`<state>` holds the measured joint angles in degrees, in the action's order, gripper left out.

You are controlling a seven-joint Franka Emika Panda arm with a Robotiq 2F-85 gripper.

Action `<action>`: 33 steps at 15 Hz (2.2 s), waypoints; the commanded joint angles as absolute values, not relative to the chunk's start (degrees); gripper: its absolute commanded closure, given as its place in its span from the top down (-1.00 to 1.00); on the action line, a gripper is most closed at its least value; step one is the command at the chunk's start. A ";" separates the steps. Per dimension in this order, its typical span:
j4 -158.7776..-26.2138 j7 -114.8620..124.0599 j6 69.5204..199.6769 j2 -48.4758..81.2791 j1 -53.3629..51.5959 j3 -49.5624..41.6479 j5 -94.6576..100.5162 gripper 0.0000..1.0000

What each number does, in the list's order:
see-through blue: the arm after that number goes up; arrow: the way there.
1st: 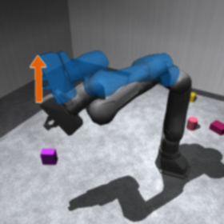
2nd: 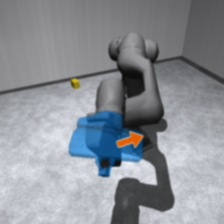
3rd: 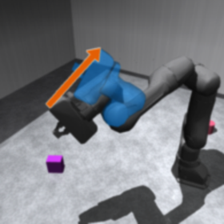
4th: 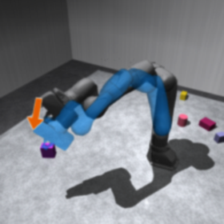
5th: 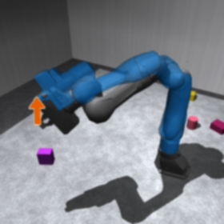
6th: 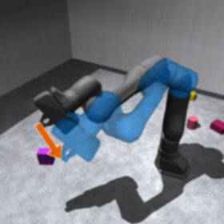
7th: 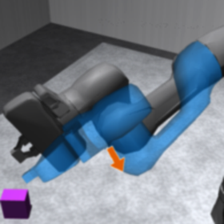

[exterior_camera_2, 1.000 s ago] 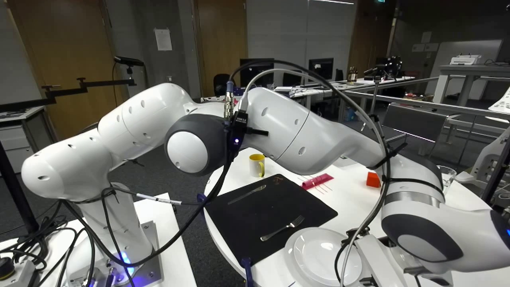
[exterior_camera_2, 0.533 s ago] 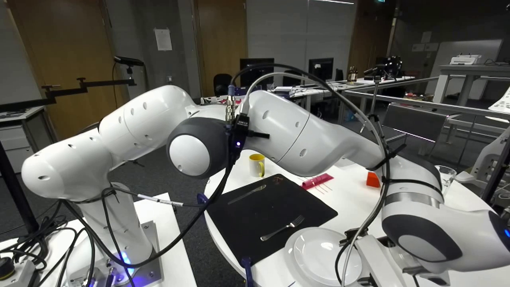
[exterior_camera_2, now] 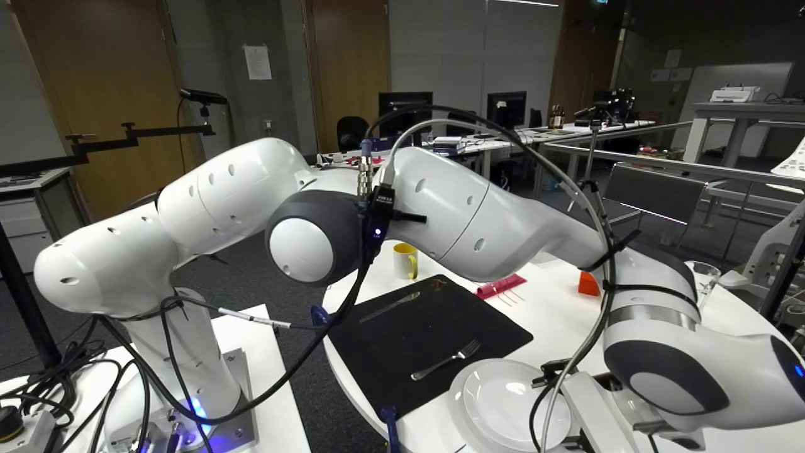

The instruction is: Place the smaller white plate on the black mat between the fork and knife

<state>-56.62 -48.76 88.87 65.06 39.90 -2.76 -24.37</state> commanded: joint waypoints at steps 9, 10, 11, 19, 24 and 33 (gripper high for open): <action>-49.04 -51.37 81.53 69.33 40.15 -2.74 -21.89 0.41; -48.67 -51.47 81.32 69.56 40.15 -2.73 -21.75 0.38; -48.31 -51.50 81.25 69.85 40.14 -2.73 -21.61 0.21; -42.65 -50.54 73.76 71.84 42.38 0.11 -20.97 -0.98; -39.56 -50.77 68.69 72.40 42.96 0.16 -22.51 -0.98; -38.14 -50.61 67.69 72.09 42.97 0.35 -23.22 -0.98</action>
